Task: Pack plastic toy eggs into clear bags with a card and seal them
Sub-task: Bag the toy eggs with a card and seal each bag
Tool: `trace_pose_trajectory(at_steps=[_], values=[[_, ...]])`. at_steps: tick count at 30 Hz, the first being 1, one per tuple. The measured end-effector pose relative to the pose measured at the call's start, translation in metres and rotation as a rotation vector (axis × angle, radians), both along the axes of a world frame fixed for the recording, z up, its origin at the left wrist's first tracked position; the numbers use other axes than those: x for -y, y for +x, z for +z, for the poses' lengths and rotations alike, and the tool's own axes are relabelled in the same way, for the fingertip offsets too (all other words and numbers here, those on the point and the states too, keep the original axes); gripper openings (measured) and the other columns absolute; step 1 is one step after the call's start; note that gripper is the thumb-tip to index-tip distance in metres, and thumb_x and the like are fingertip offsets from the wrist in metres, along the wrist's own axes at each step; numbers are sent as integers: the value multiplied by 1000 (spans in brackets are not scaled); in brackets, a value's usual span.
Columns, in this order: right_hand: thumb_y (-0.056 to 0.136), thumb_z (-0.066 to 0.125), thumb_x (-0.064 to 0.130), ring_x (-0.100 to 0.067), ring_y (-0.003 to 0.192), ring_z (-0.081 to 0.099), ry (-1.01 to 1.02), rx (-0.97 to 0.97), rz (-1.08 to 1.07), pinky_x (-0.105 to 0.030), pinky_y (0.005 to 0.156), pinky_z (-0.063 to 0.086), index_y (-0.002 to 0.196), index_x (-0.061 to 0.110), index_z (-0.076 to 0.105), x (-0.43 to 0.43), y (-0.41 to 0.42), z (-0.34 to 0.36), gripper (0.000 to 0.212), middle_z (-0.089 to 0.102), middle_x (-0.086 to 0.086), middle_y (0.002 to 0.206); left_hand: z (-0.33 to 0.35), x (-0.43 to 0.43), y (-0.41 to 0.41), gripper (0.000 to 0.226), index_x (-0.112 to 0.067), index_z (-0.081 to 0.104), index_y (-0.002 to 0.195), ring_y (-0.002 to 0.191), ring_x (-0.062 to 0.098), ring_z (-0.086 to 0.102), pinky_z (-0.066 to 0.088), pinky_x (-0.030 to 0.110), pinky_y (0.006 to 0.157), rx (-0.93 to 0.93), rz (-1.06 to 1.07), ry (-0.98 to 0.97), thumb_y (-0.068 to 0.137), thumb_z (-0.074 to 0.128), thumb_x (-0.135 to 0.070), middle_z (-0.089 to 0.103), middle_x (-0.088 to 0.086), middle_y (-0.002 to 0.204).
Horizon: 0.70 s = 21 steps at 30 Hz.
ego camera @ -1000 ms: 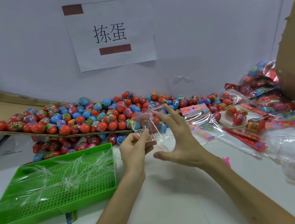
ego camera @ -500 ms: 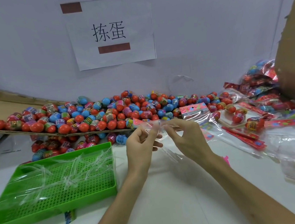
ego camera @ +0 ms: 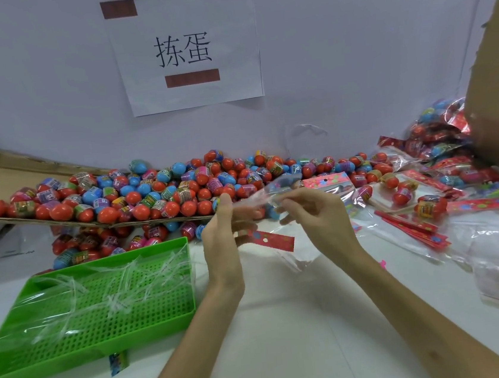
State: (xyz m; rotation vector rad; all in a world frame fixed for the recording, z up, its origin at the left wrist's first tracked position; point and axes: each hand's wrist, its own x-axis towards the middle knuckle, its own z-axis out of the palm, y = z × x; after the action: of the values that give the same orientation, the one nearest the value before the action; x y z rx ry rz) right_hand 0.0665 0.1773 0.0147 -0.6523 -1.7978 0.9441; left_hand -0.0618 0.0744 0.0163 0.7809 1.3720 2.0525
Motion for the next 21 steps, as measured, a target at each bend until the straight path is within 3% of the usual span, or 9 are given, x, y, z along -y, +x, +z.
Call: trace_pose_trajectory(at_steps=[3,6,9,11,12,14,16,18,21], values=[[97,65,9,-21,73,75,-222,-65,54,-26,65,60,92,25,76,-1,4,8,21,78,3,84,-4,0,-2,37,-23,68,98,86,9,63,53,32,83,-210,168,-5,88,65,-59,70,-5,93],[99,62,6,-22,63,70,-422,-78,153,-27,60,59,93,14,77,-4,6,10,18,75,-8,78,0,2,-6,71,-34,56,121,109,9,64,51,33,100,-207,25,-114,67,64,-79,66,-6,117],[98,62,4,-18,56,65,-521,-60,129,-27,56,57,91,7,76,-7,7,8,15,70,-10,68,5,3,-8,101,-36,55,126,104,13,73,58,40,93,-155,-227,-155,50,59,-101,73,-11,116],[97,63,3,-16,54,61,-565,-57,98,-26,54,55,91,5,75,-10,7,7,13,67,-8,64,6,3,-7,109,-31,56,132,102,17,75,61,37,85,-122,-316,-192,48,62,-100,72,-8,121],[96,64,3,-16,52,59,-574,-44,110,-26,52,53,91,4,75,-12,8,7,12,66,-8,63,6,2,-7,100,-28,57,135,101,18,76,61,34,81,-115,-330,-215,58,70,-90,73,-7,121],[96,64,4,-16,52,58,-568,23,181,-27,52,52,92,3,75,-15,12,7,11,65,-8,64,2,1,-6,62,-23,63,134,98,20,77,60,30,76,-94,-324,-247,83,79,-54,76,-4,117],[98,63,10,-17,58,63,-482,174,246,-27,56,54,92,10,77,-16,16,8,15,70,-8,70,-2,1,-7,28,-18,69,126,100,22,77,60,29,76,-38,-312,-248,99,67,-28,78,-1,113],[100,62,18,-18,67,70,-367,272,240,-25,63,57,96,23,77,-18,15,8,16,75,-3,85,-4,1,-9,22,-11,71,121,100,24,77,61,27,75,51,-287,-212,106,56,-17,79,3,111],[102,61,25,-12,71,74,-275,172,1,-20,59,56,114,29,65,-28,8,7,14,69,5,102,-3,1,-11,22,-10,73,117,93,23,78,62,27,71,125,-167,-200,107,53,-14,80,4,106]])
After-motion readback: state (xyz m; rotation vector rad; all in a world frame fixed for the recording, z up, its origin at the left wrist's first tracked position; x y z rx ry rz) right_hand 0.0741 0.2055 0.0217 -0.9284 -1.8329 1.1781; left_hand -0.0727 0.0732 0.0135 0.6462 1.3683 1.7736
